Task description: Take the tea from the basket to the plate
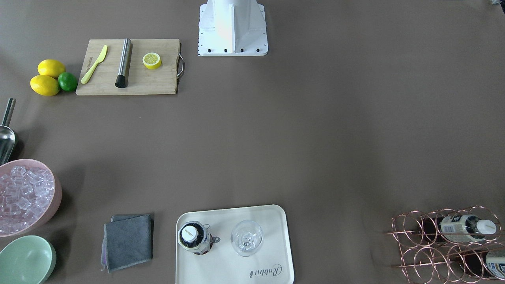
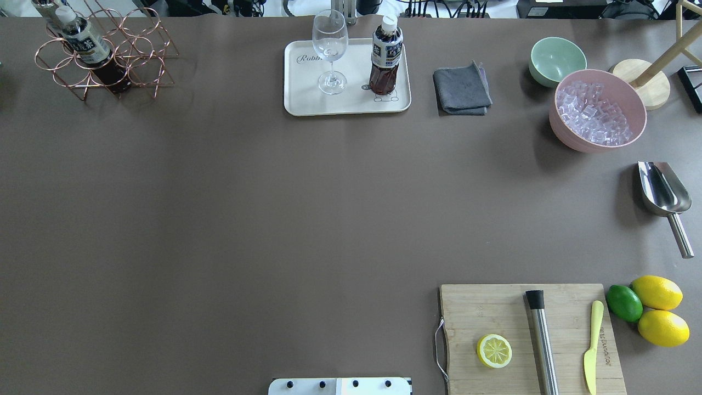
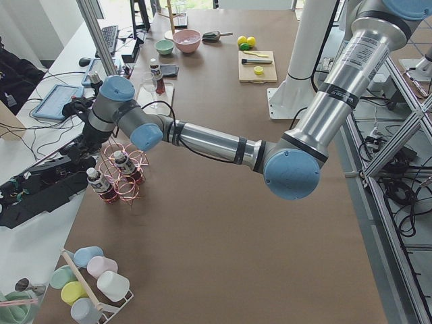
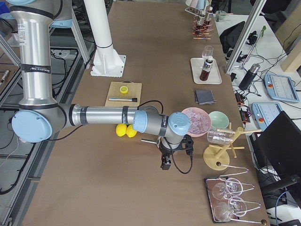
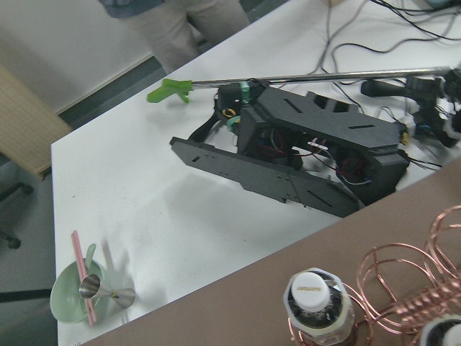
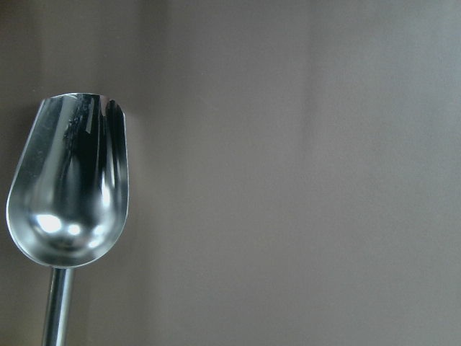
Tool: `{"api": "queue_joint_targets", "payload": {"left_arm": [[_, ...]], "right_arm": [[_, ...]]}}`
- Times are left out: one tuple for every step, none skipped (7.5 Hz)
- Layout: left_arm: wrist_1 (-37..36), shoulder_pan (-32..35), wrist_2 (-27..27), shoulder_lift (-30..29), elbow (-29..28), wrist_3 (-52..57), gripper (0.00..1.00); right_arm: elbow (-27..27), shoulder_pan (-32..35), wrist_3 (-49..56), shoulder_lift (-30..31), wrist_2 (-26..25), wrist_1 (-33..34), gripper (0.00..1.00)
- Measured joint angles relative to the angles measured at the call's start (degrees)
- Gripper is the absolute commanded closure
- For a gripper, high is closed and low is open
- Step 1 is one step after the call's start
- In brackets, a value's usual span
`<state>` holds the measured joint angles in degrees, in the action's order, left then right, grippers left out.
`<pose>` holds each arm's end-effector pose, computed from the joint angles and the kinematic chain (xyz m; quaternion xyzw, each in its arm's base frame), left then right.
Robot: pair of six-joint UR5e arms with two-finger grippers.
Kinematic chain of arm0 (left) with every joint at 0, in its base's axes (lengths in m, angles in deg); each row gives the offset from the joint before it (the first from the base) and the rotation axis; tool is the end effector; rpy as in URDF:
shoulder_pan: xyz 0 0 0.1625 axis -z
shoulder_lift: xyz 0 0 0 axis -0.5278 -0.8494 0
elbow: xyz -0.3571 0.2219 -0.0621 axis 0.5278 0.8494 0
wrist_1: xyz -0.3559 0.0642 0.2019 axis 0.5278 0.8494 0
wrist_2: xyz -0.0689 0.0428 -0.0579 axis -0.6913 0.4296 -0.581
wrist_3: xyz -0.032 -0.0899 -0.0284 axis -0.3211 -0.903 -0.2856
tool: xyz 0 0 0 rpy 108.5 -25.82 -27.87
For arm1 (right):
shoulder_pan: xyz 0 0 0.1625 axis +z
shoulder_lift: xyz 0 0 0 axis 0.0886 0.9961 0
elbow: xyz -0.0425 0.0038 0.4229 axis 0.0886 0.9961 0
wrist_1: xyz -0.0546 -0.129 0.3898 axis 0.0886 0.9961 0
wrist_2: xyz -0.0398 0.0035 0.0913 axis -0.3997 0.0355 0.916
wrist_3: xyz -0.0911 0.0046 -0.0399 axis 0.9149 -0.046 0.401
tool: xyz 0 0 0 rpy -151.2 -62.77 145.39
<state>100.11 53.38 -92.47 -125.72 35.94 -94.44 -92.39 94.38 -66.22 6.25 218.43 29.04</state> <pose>-0.0349 -0.7182 0.4456 0.3482 0.2459 -0.0002 0.9046 0.0629 -0.4752 0.6618 -0.0452 -0.3498 -0.0655 0.9334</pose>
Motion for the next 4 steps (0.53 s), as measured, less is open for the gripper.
{"api": "queue_joint_targets", "payload": {"left_arm": [[0.2, 1.0, 1.0, 2.3, -0.1, -3.4, 0.01], [0.1, 1.9, 0.8, 5.4, 0.0, -4.7, 0.01], [-0.1, 3.2, -2.8, 8.9, 0.0, -5.5, 0.01], [-2.7, 5.2, -10.6, 11.0, 0.0, -5.6, 0.02]], "right_arm": [[-0.1, 0.0, 0.0, 0.0, 0.0, 0.0, 0.0], [-0.2, 0.1, 0.0, 0.0, 0.1, 0.0, 0.0], [-0.2, 0.1, 0.0, 0.0, 0.1, 0.0, 0.0], [-0.2, 0.0, 0.0, 0.0, 0.1, 0.0, 0.0]]}}
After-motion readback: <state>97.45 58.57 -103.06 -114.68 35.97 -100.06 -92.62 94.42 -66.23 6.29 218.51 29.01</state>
